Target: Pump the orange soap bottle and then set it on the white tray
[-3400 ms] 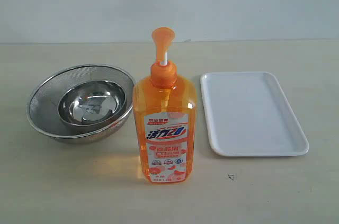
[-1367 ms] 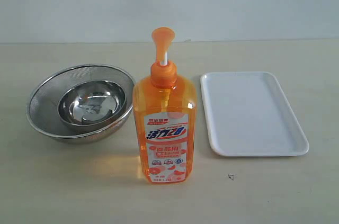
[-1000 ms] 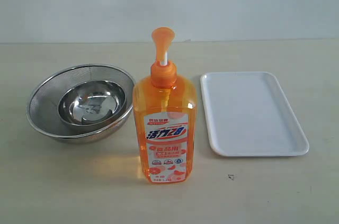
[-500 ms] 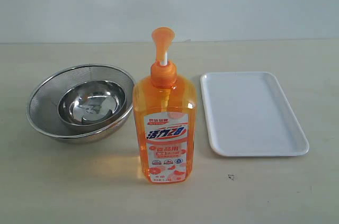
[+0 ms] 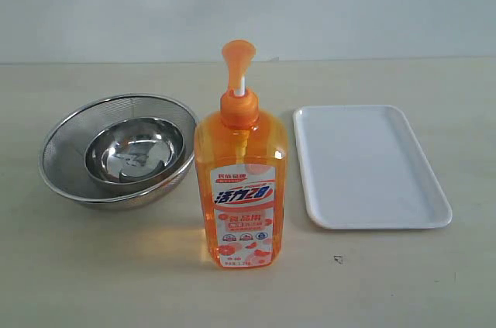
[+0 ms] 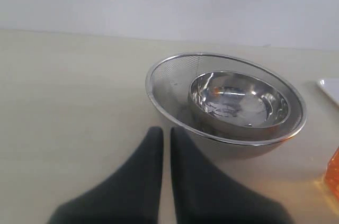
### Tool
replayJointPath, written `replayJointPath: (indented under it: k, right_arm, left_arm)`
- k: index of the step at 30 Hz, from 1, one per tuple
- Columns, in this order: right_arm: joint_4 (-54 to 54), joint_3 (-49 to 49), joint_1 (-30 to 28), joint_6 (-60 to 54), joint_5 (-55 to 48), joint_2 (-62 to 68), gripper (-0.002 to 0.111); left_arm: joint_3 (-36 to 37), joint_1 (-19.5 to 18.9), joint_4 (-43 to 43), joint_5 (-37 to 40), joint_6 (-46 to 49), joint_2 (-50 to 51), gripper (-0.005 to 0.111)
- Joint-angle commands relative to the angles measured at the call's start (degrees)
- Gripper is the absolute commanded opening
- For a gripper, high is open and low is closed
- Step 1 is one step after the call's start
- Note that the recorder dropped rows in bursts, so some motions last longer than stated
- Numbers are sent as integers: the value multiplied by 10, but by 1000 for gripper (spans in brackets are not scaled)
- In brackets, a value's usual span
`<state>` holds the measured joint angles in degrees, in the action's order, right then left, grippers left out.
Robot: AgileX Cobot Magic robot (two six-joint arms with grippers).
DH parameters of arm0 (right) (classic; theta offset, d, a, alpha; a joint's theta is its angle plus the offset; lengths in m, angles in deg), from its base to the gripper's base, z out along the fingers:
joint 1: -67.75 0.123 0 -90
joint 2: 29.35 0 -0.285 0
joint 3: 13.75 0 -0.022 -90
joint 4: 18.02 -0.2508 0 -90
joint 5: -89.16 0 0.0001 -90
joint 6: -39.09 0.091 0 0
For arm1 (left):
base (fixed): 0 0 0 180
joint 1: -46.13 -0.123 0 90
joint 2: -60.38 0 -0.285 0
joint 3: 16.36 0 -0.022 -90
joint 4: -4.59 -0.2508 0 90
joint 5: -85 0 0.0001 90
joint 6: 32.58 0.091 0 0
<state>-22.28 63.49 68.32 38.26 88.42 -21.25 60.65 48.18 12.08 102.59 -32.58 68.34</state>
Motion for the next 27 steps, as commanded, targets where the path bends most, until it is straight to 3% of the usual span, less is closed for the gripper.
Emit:
replayJointPath:
  k: [1, 11, 22, 27]
  right_arm:
    - [-4, 0, -1, 8, 28, -3, 0]
    - [-4, -38, -1, 8, 19, -3, 0]
    - [-4, -180, -1, -20, -158, 117, 0]
    - [-4, -202, -1, -22, -145, 157, 0]
  left_arm:
    - [2, -2, -1, -4, 5, -2, 5]
    - [2, -2, -1, -4, 5, -2, 5]
    - [2, -2, -1, -4, 5, -2, 5]
    - [2, -2, -1, -4, 5, -2, 5]
